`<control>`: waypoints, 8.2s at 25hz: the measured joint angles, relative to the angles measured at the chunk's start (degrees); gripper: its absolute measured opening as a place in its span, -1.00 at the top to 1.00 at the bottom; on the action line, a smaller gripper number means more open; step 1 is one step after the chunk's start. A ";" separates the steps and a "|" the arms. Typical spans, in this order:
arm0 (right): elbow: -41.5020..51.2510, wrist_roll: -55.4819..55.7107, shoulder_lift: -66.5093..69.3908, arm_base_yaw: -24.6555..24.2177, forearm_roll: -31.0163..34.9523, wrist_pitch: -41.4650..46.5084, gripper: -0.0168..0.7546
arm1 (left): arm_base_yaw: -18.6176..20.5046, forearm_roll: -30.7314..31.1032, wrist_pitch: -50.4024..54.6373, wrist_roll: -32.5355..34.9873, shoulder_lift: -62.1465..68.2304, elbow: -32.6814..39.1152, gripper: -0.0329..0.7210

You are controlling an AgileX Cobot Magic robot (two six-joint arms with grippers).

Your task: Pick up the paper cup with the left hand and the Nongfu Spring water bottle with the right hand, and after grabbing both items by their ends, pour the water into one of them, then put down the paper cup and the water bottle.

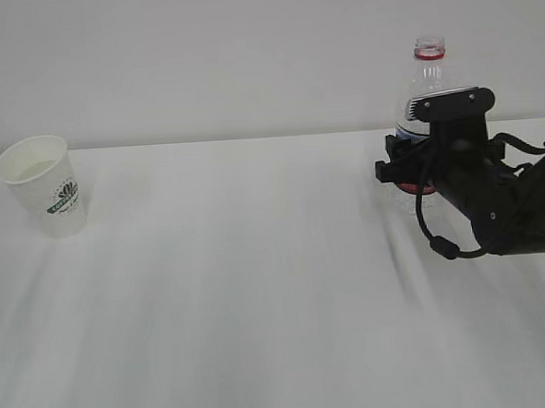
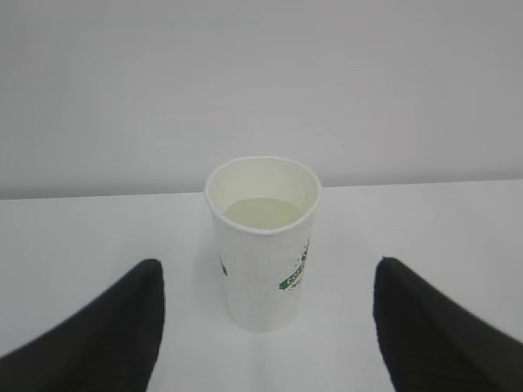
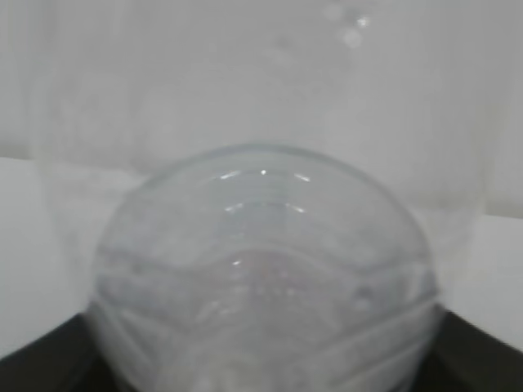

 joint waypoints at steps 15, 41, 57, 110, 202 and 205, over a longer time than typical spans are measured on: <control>-0.29 2.10 0.00 0.00 0.00 -1.17 -0.60 | 0.00 0.00 0.00 0.00 0.12 0.00 -0.62; 5.88 2.59 -4.27 0.00 -1.88 -5.01 -0.63 | 0.00 0.00 0.00 0.00 0.12 0.00 -0.62; 13.39 8.11 -6.90 0.00 -4.12 -8.72 -0.63 | 0.00 0.00 0.00 0.00 0.12 0.00 -0.62; 23.40 0.02 -49.84 0.00 -1.80 13.19 -0.60 | 0.00 -0.51 29.96 0.00 -30.04 -4.92 -0.53; 22.47 12.41 -119.44 -7.90 -17.36 111.80 -0.57 | 0.00 -4.91 113.81 5.18 -66.59 -21.10 -0.45; 22.62 12.41 -119.44 -7.90 -17.58 112.88 -0.57 | 0.00 -4.91 115.90 5.18 -66.59 -21.10 -0.40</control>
